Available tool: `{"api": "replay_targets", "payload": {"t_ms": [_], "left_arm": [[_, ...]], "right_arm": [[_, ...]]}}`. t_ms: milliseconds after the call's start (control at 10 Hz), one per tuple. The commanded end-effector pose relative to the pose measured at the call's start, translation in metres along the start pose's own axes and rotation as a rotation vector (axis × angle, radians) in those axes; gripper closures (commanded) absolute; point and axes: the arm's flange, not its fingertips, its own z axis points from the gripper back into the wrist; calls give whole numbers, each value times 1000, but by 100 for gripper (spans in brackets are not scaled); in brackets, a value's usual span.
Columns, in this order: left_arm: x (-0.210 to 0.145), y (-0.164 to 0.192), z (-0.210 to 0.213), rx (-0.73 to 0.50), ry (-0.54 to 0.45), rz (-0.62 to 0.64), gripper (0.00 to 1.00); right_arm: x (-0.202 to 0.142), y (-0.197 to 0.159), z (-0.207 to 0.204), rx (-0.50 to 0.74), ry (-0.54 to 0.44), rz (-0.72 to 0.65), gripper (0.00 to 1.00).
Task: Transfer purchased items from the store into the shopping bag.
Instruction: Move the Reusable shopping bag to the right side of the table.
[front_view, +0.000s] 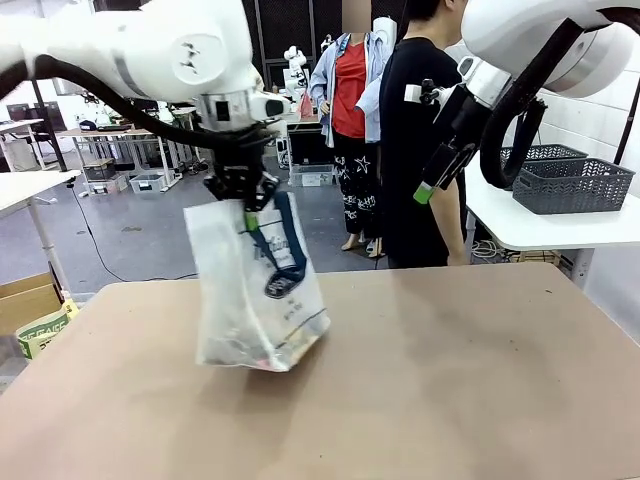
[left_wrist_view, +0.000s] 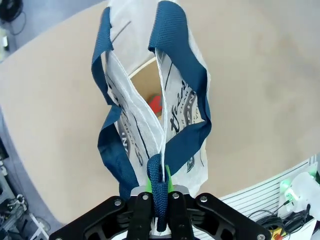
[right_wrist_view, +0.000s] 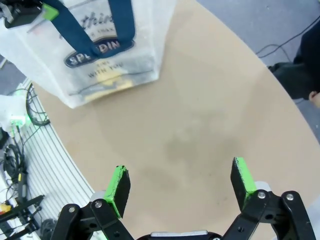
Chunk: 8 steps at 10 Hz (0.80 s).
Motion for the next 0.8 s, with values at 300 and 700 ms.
{"api": "replay_targets", "payload": {"t_ms": [300, 700], "left_arm": [[-76, 99, 32, 197, -138, 125, 100], [-130, 165, 26, 353, -240, 277, 100]], "right_arm": [[0, 1, 1, -17, 18, -11, 0], [0, 1, 1, -17, 18, -11, 0]]}}
